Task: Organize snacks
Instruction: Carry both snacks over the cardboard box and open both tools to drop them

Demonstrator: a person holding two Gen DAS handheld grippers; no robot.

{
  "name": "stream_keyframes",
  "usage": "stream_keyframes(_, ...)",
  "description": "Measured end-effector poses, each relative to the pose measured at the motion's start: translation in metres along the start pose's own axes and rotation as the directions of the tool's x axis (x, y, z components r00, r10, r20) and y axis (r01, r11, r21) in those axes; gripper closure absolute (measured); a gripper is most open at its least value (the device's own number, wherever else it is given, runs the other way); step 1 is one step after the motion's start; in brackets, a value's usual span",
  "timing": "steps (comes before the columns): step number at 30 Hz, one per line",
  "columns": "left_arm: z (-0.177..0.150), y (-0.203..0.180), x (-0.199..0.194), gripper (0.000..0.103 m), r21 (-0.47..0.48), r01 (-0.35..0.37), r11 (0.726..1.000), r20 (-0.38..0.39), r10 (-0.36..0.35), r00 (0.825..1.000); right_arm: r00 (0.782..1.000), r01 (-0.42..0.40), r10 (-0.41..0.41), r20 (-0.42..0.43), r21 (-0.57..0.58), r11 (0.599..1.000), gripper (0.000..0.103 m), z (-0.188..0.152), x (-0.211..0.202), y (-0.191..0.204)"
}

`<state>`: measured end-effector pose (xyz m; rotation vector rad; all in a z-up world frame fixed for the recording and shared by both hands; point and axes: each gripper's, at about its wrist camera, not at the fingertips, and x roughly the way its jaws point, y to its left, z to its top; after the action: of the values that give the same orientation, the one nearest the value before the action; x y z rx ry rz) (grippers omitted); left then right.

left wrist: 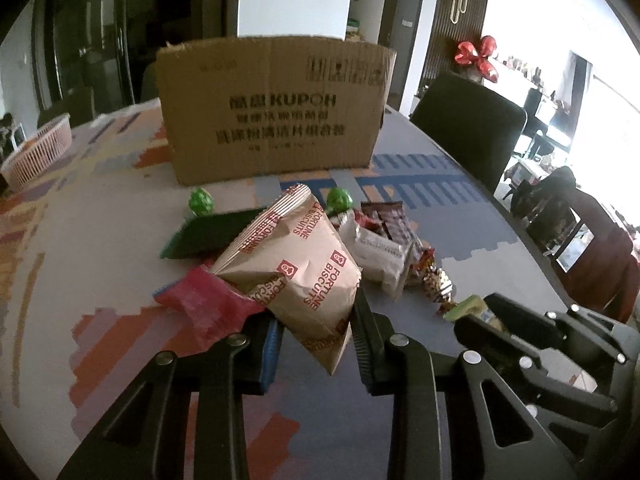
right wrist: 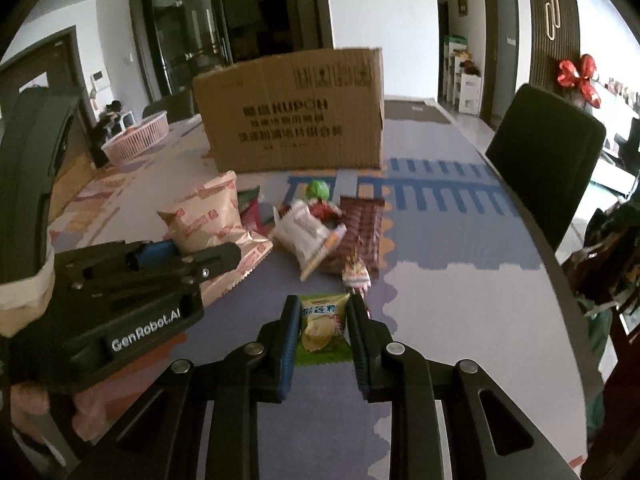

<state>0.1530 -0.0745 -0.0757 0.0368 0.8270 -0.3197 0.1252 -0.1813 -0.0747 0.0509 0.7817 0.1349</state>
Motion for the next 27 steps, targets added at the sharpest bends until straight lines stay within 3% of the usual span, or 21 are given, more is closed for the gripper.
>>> stream_keyframes(11,0.037,0.011,-0.031,0.071,-0.006,-0.033,0.999,0.081,0.034,0.996,0.995,-0.022,0.023,0.102,-0.009,1.000,0.078,0.048,-0.022,0.005)
stream_keyframes(27,0.111,0.030,-0.050,0.071,0.037,-0.103,0.994,0.204,0.094,0.974,0.967,-0.049,0.057,0.249,-0.036,0.998,0.078,0.143,-0.021,0.005)
